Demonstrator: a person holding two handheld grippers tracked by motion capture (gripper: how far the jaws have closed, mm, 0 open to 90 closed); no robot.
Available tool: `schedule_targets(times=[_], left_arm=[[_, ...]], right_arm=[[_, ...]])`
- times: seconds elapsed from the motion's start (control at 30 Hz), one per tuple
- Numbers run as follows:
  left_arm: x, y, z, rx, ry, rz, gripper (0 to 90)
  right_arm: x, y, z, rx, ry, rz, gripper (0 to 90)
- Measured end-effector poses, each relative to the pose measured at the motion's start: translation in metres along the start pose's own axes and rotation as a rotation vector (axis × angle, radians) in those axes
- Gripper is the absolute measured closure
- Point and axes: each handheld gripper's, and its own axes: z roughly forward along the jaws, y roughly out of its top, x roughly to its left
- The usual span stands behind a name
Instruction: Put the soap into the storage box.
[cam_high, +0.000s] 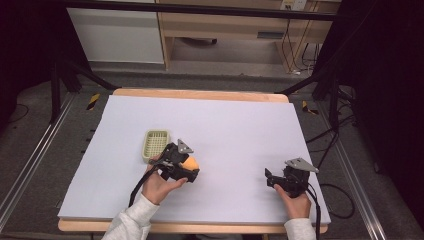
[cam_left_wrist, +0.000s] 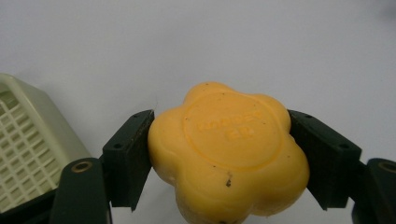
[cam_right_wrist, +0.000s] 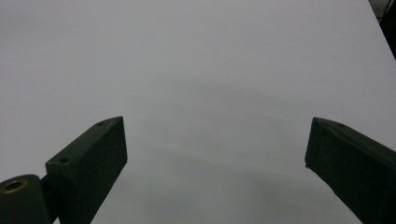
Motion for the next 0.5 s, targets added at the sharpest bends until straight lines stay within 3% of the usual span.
schedule_targets(times=[0.5], left_arm=[[0.032,0.001,-0.021,-0.049,0.039,-0.066,26.4]], right_arm=[[0.000,0.000,0.000,0.001,-0.002,-0.002,6.1]])
